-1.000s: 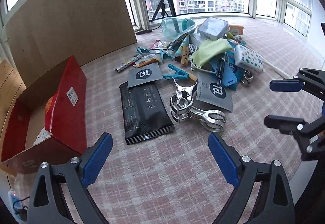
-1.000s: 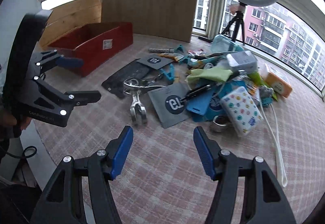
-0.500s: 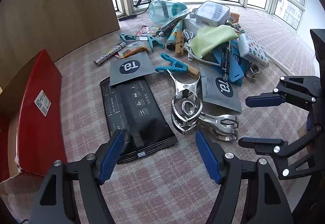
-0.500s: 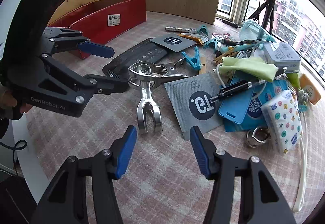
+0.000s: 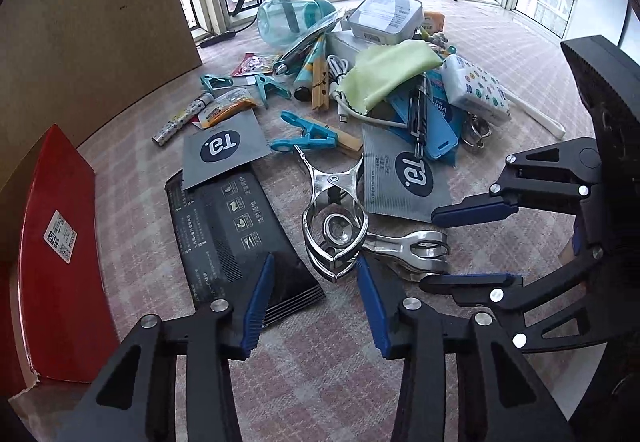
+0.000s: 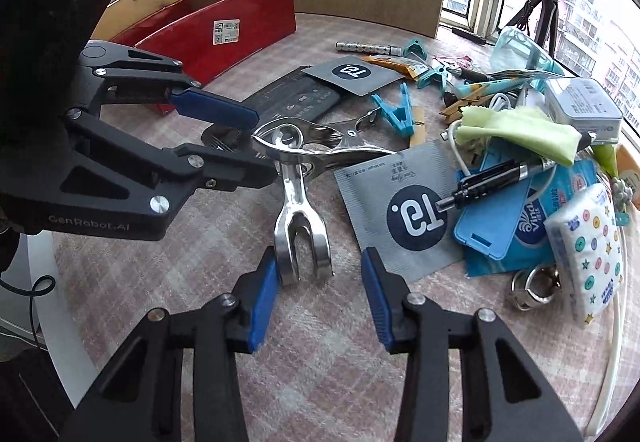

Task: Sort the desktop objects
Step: 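Grasp the metal clamp with the left tool while the right tool grasps another metal clamp, then carry both metal clamps to the red box and release them inside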

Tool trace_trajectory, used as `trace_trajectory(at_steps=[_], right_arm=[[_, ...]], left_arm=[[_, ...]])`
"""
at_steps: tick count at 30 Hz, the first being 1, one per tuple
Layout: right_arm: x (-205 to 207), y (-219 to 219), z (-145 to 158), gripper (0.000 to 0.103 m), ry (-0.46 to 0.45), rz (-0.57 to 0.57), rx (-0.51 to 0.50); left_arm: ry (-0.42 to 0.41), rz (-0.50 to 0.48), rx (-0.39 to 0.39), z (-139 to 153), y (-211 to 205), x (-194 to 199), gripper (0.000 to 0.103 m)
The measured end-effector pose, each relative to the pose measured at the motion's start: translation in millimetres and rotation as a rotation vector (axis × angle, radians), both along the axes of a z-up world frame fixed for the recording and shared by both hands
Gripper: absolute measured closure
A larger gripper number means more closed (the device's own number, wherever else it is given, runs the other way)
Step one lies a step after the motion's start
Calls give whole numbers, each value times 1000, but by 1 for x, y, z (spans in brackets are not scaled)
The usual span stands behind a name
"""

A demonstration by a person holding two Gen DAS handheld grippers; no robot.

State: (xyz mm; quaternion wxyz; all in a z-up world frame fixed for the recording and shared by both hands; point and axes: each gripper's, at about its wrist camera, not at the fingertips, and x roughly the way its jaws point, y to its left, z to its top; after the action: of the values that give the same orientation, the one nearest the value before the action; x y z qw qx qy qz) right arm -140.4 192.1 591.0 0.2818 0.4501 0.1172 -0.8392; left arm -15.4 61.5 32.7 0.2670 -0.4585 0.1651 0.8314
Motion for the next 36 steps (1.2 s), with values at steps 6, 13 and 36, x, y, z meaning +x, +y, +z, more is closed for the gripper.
trace_trajectory(at_steps=[6,13,36], right_arm=[[-4,-1,0,75,-25,1,-21],[-3,1,1,77,-58,0,-40],[23,52,18,78,-76,-69,-48]], left_arm=[[-26,-19,3,-4,3,-2,70],[-51,-44,22,-6,6,-3,76],[52,-35,5,-2,15,-5,36]])
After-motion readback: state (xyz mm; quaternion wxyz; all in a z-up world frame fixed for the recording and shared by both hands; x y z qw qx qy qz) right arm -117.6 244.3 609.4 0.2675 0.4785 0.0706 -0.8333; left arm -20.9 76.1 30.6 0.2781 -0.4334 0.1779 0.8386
